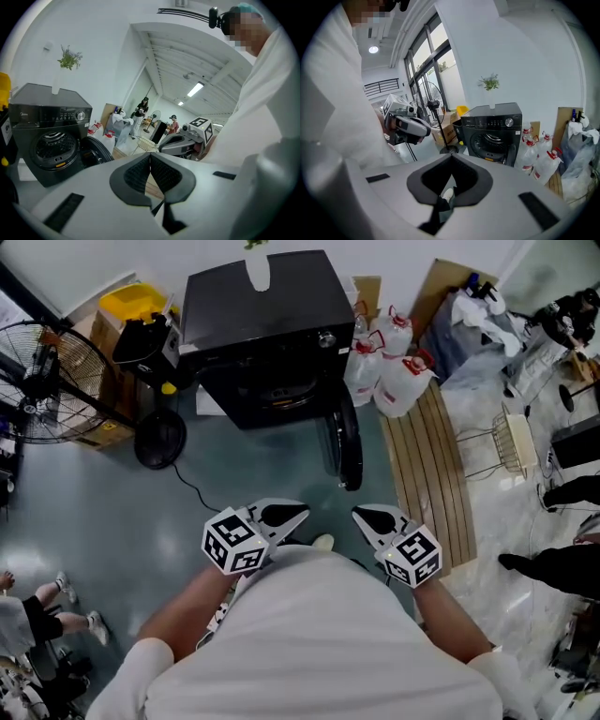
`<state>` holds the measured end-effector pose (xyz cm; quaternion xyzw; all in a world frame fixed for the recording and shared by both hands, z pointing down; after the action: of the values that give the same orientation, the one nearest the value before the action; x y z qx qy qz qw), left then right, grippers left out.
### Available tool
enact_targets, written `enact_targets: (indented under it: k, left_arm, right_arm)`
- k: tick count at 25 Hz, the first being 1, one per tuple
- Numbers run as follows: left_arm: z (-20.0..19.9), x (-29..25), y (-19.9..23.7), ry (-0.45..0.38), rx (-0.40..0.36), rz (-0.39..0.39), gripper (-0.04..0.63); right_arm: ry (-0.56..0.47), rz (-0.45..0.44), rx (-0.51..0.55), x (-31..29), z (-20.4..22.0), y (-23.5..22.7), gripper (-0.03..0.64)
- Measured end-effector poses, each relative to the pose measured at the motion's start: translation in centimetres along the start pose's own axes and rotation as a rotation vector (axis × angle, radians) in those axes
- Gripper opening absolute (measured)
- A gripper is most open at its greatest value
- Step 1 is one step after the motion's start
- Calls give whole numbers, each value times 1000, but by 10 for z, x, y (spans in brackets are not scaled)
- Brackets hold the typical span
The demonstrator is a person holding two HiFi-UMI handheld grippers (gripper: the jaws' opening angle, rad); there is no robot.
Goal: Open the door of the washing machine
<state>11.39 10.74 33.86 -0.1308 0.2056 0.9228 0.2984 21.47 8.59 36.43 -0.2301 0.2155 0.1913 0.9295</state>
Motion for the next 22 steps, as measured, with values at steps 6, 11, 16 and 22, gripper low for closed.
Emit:
enact_targets:
  k: [6,11,16,22]
  left_arm:
    - [1,-2,-1,-1,-3,2,18]
    - [1,-4,-2,2,-1,0,18]
    - [3,-8,-2,12,-2,-2,18]
    - [0,-12,0,16,-3,-1,18]
  right_arm:
    - [1,2,3,3,3,1,8]
    - [4,2,6,4,3,0,8]
    - [2,4,6,7,5,-4,8]
    - [2,9,3,9,6,-9,8]
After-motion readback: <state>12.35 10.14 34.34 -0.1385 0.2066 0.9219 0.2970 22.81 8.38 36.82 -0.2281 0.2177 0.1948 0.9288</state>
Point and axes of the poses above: the fingertips, and each gripper's own axes: x backward along the fingers, y to its left, z out of its underside, the point moved 1 cm from there along x, backward along the fingers, and after that the axes turned 9 degrees about -x, right-handed, at the moved point
